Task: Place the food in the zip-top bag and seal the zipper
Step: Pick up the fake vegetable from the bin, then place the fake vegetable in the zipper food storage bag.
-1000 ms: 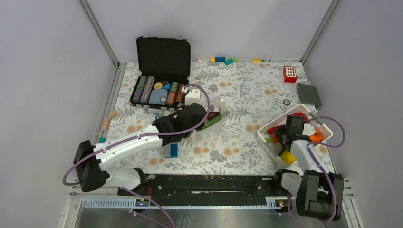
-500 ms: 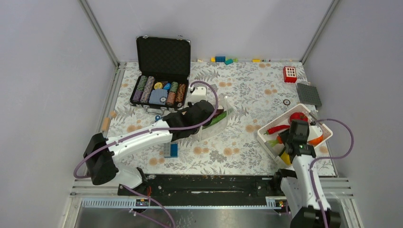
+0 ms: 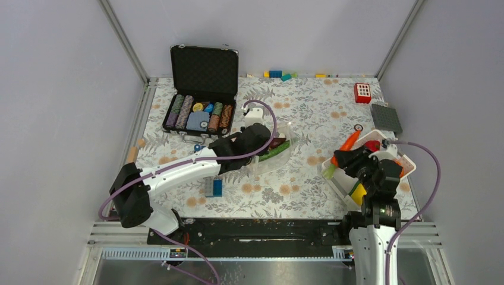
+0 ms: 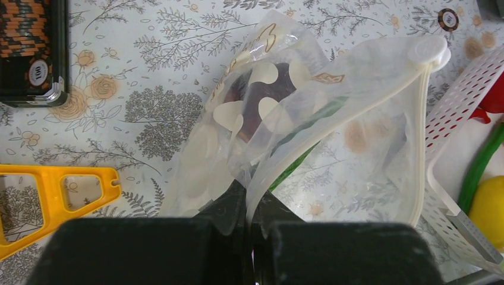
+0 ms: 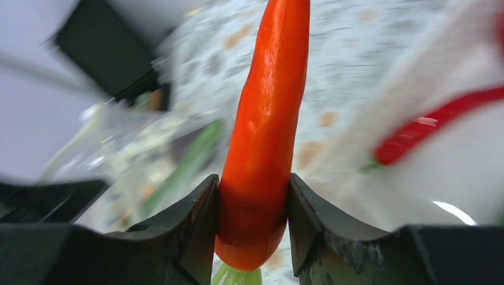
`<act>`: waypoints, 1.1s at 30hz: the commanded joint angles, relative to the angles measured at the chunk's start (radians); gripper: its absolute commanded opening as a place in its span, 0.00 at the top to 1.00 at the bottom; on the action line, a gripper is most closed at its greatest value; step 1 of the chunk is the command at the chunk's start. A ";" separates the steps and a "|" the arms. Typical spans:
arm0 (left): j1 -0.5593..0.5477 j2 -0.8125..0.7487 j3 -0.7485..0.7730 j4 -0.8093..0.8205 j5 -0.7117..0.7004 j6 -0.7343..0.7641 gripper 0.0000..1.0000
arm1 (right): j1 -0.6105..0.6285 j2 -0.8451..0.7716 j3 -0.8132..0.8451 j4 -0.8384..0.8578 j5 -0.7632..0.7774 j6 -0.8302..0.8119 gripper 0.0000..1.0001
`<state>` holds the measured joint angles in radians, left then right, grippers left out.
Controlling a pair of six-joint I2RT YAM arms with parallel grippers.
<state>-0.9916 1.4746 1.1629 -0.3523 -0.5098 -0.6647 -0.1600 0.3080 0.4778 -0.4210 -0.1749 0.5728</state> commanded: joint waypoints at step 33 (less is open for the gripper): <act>0.007 -0.099 -0.050 0.056 0.118 -0.293 1.00 | 1.149 0.793 -0.022 1.238 0.903 -0.182 0.75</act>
<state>-0.9890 1.4124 1.1313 -0.3489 -0.4232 -0.9115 0.9146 1.0546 0.4397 0.6613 0.4156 0.4347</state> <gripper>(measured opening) 0.009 0.476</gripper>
